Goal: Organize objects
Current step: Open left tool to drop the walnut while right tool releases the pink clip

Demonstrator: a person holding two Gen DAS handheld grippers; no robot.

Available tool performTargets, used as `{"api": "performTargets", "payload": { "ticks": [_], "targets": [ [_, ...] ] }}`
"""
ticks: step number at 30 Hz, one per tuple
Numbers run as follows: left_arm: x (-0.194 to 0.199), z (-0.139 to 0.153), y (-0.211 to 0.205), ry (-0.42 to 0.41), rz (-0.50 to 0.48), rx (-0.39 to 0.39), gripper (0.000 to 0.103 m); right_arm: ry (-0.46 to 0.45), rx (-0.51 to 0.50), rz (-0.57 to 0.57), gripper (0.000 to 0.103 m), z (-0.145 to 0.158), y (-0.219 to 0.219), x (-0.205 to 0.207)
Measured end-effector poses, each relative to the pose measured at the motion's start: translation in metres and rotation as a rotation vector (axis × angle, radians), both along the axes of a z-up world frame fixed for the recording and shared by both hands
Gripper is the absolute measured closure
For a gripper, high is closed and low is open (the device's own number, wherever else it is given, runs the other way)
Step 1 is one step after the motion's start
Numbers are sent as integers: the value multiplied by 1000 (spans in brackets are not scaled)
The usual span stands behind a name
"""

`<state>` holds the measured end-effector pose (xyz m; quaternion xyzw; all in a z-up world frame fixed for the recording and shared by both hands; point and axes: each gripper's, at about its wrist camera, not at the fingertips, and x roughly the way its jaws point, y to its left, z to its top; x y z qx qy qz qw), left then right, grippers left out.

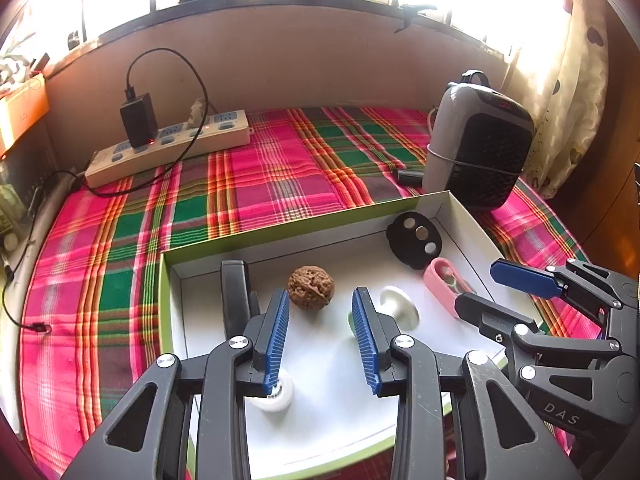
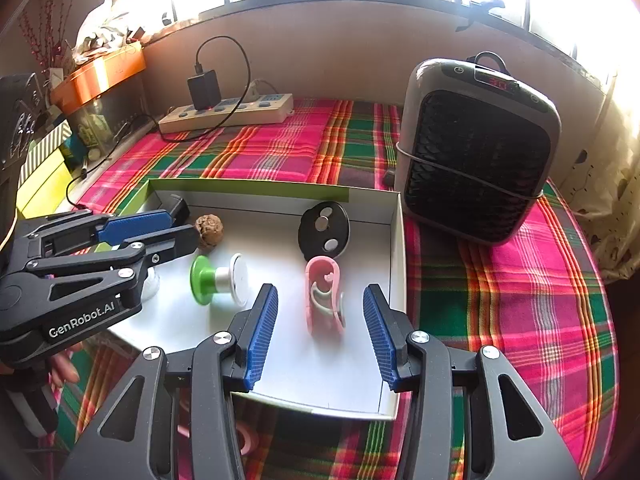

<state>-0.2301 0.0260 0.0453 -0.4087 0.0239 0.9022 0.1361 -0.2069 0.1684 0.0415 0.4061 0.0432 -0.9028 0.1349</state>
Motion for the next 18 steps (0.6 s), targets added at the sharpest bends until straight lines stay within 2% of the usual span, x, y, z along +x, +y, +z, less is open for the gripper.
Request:
{"api": "performTargets", "payload": {
  "ticks": [9,18],
  "targets": [
    [23,12,-13,38,25,18,72,14,-9,3,57,6,3,16],
    [53,21,-42,73,80,49,72,34,-22,11,57,12,9,37]
  ]
}}
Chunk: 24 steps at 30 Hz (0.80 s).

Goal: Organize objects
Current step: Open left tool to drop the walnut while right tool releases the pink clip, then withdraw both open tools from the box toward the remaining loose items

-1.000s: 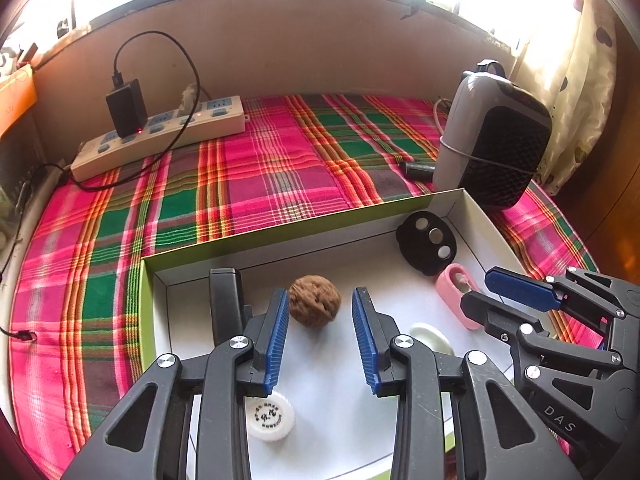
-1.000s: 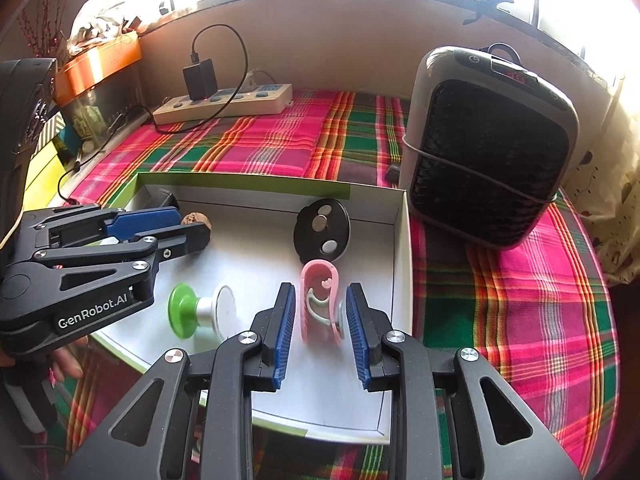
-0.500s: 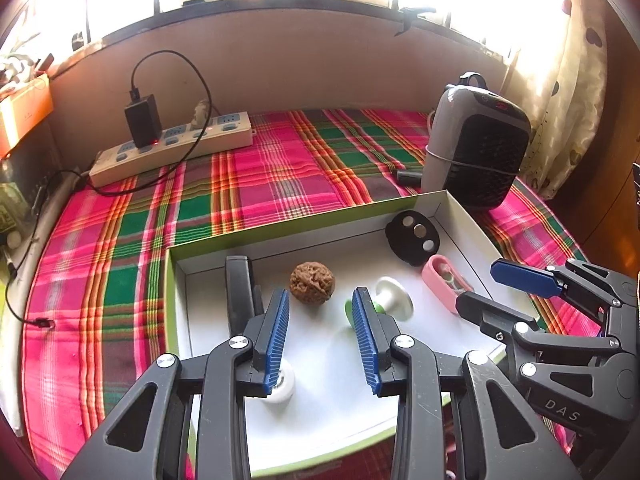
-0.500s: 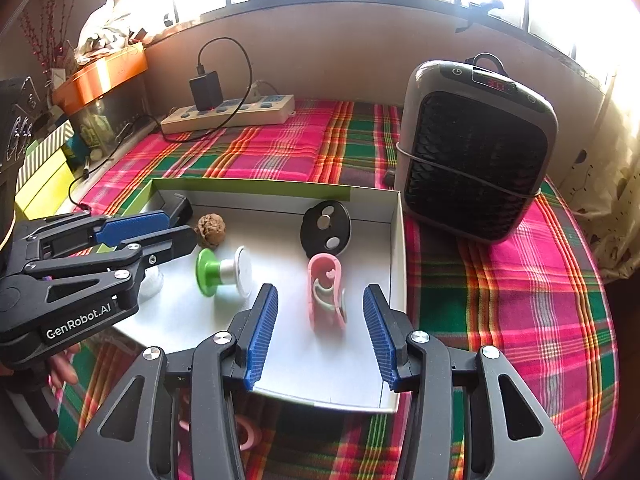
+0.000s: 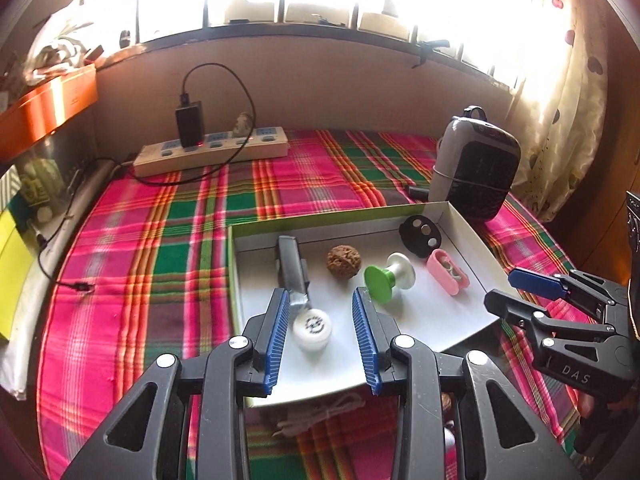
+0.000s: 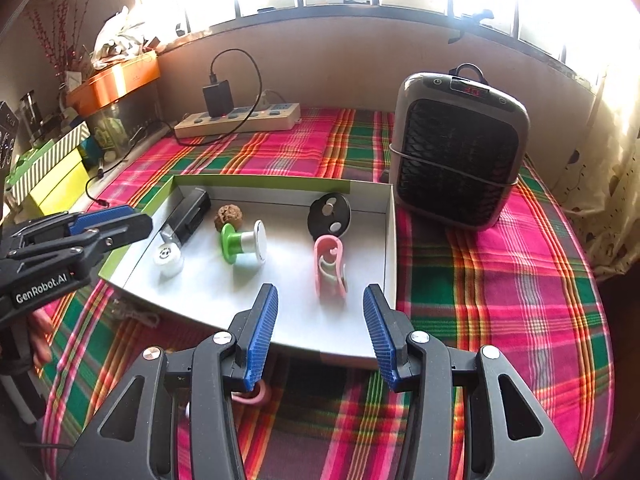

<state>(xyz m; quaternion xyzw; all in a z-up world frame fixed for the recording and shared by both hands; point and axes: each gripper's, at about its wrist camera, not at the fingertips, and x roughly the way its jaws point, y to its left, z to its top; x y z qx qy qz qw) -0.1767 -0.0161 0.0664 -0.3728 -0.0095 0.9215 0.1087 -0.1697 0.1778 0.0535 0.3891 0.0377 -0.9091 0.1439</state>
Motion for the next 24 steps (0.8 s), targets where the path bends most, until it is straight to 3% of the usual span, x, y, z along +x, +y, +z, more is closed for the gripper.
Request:
{"api": "performTargets", "payload": {
  "ticks": [12,24],
  "targets": [
    [34,-20,-44,-49,56,51,72,7,-37,57,57,3,-9,36],
    [44,-48,-46,-113,5,84,72,-23,-49,209,57,-13,-47,64]
  ]
}}
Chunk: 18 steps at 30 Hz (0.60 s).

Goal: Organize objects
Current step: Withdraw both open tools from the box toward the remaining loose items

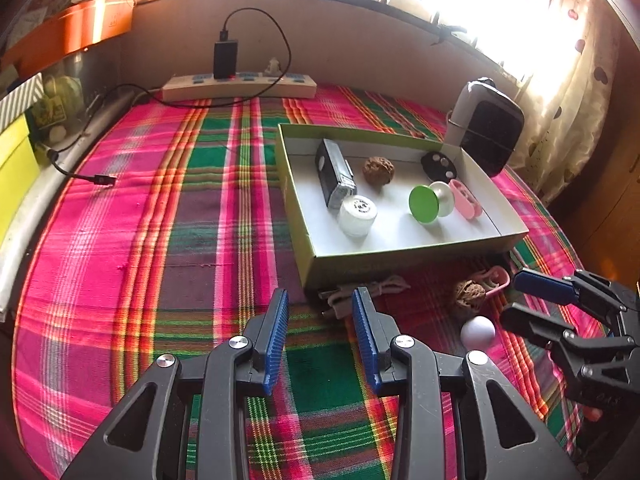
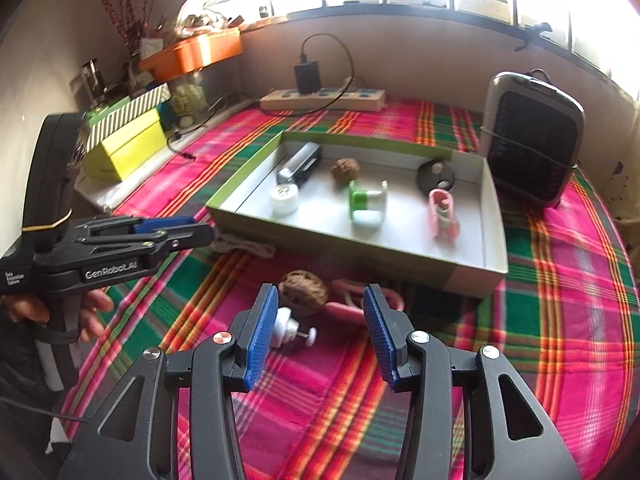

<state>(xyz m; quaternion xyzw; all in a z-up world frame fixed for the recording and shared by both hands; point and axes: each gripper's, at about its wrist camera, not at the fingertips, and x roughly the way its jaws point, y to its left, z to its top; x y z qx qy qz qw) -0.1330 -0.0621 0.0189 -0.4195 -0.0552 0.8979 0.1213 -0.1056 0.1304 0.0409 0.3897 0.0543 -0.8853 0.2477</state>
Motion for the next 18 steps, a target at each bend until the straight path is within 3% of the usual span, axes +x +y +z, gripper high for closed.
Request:
{"api": "performTargets", "payload": {
  "ticks": [18],
  "targets": [
    [6,-6,24,-15,-129,15,71,-47,50,35,57,-22,-17,4]
  ]
}}
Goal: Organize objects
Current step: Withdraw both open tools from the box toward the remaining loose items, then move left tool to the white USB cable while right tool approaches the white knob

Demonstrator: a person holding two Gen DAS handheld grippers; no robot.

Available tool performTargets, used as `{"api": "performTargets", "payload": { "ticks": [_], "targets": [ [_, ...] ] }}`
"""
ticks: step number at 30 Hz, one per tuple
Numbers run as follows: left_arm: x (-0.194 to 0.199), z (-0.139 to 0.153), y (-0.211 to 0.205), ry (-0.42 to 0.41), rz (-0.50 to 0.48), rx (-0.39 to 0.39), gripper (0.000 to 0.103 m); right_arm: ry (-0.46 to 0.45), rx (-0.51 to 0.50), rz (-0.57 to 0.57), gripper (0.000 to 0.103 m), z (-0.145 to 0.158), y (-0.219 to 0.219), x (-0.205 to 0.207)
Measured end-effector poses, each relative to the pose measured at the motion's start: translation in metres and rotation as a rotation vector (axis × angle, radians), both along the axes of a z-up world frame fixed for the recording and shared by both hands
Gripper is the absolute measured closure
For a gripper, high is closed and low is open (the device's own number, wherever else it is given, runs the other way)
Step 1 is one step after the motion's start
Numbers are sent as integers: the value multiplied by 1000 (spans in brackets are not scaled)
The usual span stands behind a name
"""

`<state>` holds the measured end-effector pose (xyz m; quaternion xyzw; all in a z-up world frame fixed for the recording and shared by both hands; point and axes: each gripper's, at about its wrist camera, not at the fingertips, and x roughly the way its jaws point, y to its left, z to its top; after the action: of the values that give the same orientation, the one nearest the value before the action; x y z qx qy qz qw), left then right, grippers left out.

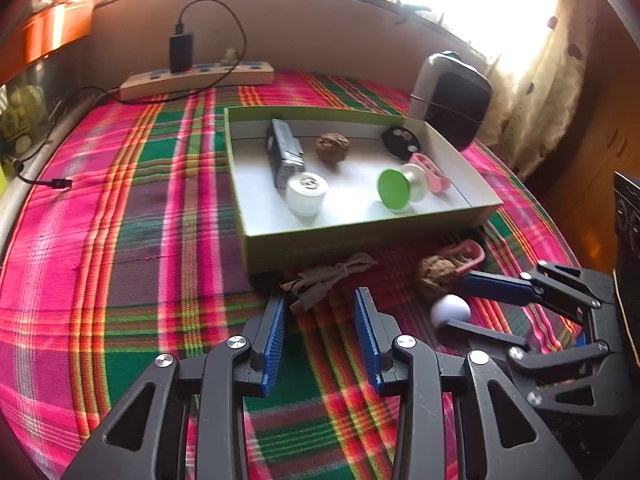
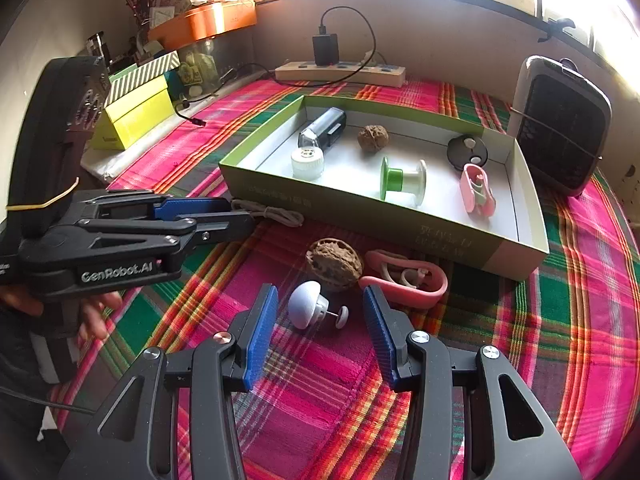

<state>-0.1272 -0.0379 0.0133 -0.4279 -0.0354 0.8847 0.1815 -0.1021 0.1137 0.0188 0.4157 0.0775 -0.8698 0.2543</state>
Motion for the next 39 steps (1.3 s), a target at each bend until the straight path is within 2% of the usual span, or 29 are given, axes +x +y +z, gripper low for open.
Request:
{"api": "performTargets", "payload": {
  "ticks": [7,11,13,28,39],
  "targets": [
    [14,2,10,9,-84,-15,71,-2,19,2,57,-2,0,0],
    [12,7,7,48,-41,-64,71,-6,25,3,57,-4,-2,0],
    [9,7,5,50,-37,-64,71,-4,31,2,57,-4,-3,0],
    [-10,0,27,46,-118,-112,70,7,54,-13,57,-7,-3,0],
    [-11,0,34,53,-128,-143,72,14,59,-10,66,-6,-3,2]
  ]
}}
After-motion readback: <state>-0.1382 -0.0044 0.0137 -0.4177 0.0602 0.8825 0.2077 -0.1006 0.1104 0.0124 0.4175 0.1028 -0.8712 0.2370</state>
